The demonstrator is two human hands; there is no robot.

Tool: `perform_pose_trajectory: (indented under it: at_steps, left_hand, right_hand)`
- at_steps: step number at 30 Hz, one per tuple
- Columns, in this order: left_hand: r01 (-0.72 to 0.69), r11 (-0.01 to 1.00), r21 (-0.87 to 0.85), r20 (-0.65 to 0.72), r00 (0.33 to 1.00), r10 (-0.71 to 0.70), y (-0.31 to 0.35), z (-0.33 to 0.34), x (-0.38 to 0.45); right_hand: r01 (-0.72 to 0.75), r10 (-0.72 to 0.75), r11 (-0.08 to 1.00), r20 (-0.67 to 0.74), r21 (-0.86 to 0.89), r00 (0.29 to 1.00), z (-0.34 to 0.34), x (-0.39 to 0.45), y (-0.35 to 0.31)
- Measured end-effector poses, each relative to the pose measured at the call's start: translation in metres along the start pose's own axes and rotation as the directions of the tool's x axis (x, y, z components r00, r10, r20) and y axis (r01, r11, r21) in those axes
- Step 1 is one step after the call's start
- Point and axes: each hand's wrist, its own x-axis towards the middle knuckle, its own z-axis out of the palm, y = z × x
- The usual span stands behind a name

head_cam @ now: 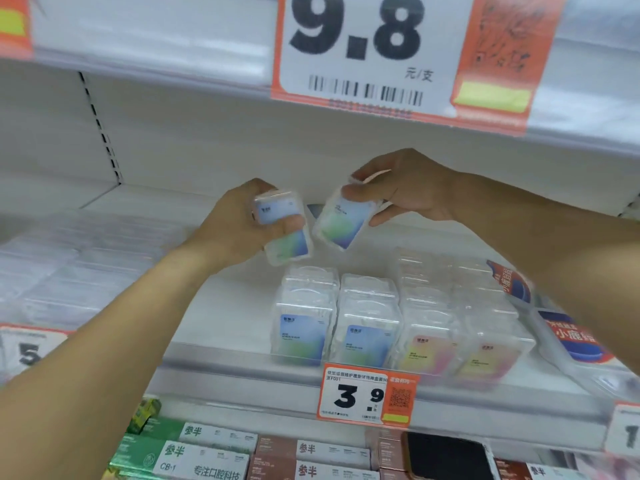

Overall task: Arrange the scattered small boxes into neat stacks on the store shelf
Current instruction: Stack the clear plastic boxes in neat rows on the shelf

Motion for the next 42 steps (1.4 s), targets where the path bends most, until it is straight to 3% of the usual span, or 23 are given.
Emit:
perform_pose_trajectory:
  at_steps: [4,7,12,17,24,32,42]
  left_hand:
    - [0.068,0.996,-0.056,0.042,0.997,-0.066,0.0,-0.003,-0.001]
    - [0.139,0.986,-0.095,0.165,0.979,-0.122,0.001,-0.002,-0.001]
    - [0.223,0.974,0.048,0.414,0.883,-0.223,-0.003,0.006,-0.004]
    - [0.245,0.969,-0.016,0.415,0.884,-0.217,-0.001,0.01,-0.005]
    - [0.272,0.962,-0.006,0.432,0.869,-0.242,0.013,0.013,-0.013]
    - [0.306,0.952,-0.005,0.576,0.779,-0.247,0.022,0.009,-0.023]
    - [0.337,0.941,-0.044,0.582,0.774,-0.25,0.021,0.011,-0.026]
  right_hand:
    - [0.037,-0.017,0.975,0.094,-0.219,0.995,0.012,-0.005,-0.007]
    - [0.042,0.007,0.94,0.141,-0.337,0.99,0.02,-0.008,-0.011]
    - [0.041,0.084,0.866,0.226,-0.498,0.971,0.027,-0.009,-0.011]
    - [-0.044,0.185,0.858,0.229,-0.512,0.956,0.024,-0.012,-0.011]
    - [-0.007,0.153,0.845,0.23,-0.534,0.961,0.023,-0.022,-0.006]
    - [0.066,0.129,0.848,0.324,-0.526,0.937,0.011,-0.046,-0.006]
    - [0.052,0.139,0.841,0.308,-0.539,0.941,0.012,-0.044,-0.002]
